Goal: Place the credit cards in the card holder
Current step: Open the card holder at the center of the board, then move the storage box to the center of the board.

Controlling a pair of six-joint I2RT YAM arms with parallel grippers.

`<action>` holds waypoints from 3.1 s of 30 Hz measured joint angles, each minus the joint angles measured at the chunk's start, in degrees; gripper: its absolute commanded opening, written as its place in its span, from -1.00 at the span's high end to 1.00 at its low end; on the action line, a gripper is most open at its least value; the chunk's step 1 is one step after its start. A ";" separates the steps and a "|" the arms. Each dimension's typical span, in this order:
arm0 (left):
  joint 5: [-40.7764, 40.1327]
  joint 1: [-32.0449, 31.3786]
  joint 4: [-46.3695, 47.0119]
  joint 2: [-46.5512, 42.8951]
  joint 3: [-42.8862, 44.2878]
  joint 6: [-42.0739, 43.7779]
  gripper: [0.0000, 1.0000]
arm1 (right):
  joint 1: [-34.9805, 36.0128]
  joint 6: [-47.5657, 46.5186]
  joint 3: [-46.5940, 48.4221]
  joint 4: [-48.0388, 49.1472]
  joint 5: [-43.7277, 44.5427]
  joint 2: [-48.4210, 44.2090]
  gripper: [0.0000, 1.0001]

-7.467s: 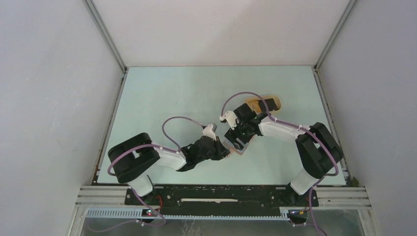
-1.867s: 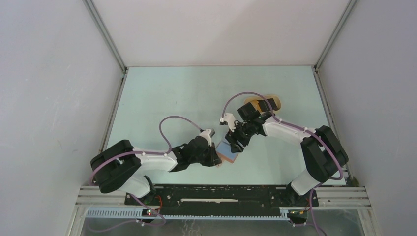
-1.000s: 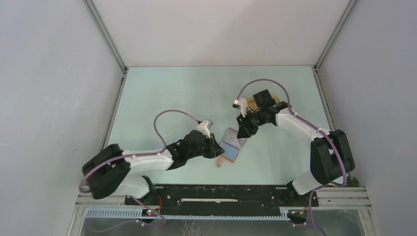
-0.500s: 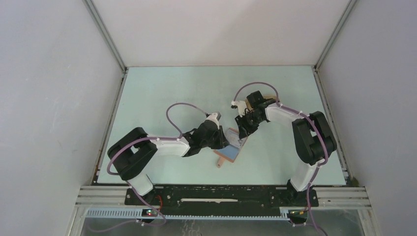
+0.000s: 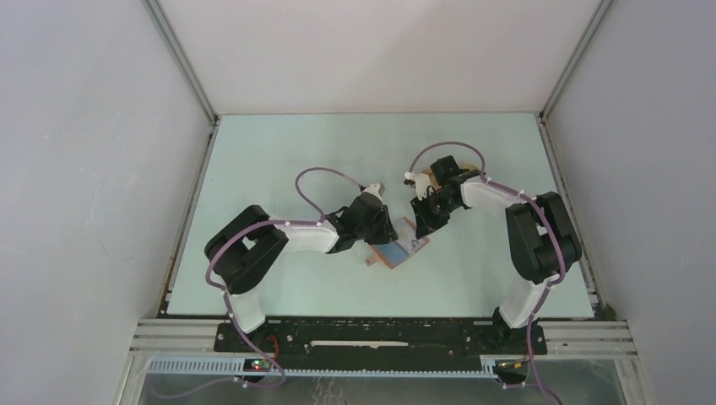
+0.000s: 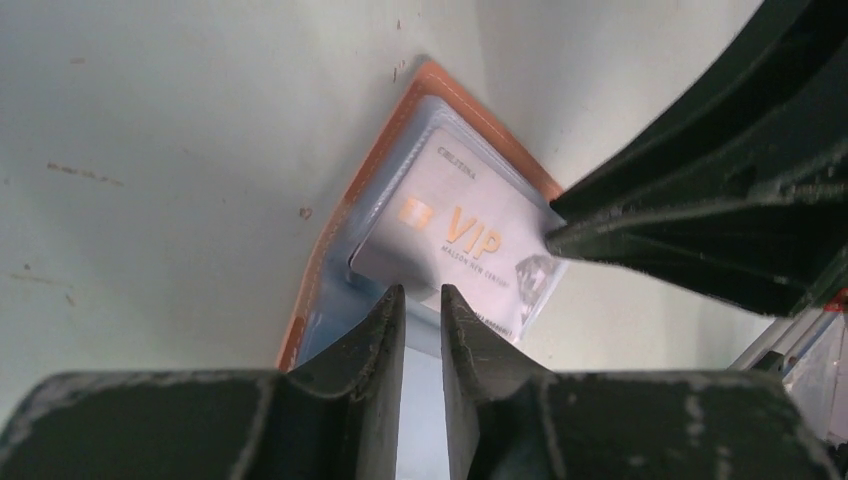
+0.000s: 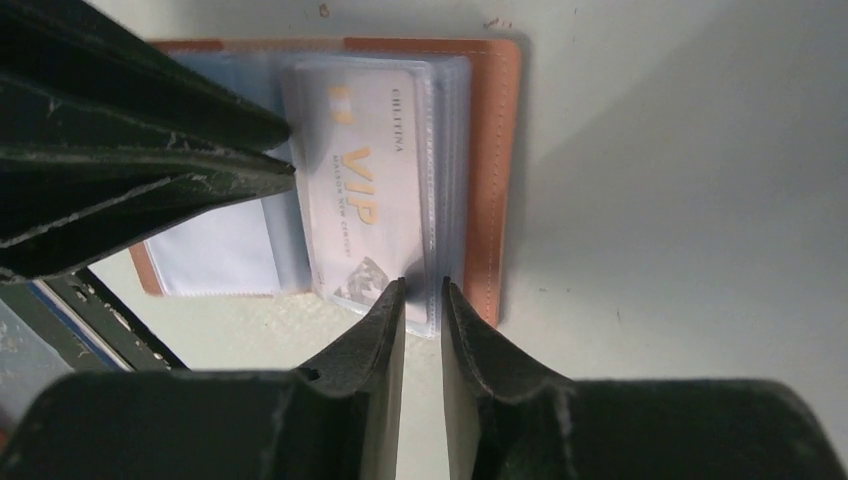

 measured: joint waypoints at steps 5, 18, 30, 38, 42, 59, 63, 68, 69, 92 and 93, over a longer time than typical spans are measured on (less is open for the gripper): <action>1.01 1.31 -0.72 2.43 2.84 0.02 0.49 | -0.37 0.66 -1.20 -1.33 -1.49 -0.76 0.27; -0.31 3.02 -4.28 -6.75 0.46 4.87 0.32 | -7.37 -1.42 -3.61 -2.45 -7.50 -13.35 -0.10; -4.48 3.17 5.81 -36.54 -2.16 25.18 -0.99 | -14.25 -8.79 -3.87 4.15 -10.86 -40.63 -0.98; 3.63 6.82 17.59 -26.91 3.67 29.03 -0.92 | -18.80 0.20 10.38 6.49 -15.76 -22.40 -0.79; 8.70 8.04 19.10 -19.10 5.31 28.26 -0.79 | -20.59 4.22 19.54 3.17 -15.89 -6.19 -0.73; 12.39 8.13 12.39 -3.74 8.79 25.81 -0.63 | -20.65 9.05 38.86 -8.07 -6.80 21.70 -0.35; 12.41 8.13 10.54 -2.38 10.95 25.66 -0.63 | -20.55 9.42 40.54 -9.14 -6.60 24.06 -0.27; 12.39 8.13 9.42 -2.34 11.15 25.33 -0.63 | -20.52 9.64 40.54 -10.43 -6.88 25.49 -0.19; 12.39 8.13 9.31 -2.32 11.15 25.31 -0.63 | -20.50 9.64 40.54 -10.69 -6.93 25.73 -0.18; 12.59 8.13 8.17 -0.98 11.78 24.85 -0.60 | -19.28 9.35 40.59 -13.05 -9.27 27.21 0.10; 12.59 8.13 8.15 -0.96 11.78 24.85 -0.59 | -19.15 9.33 40.61 -13.11 -9.68 27.21 0.11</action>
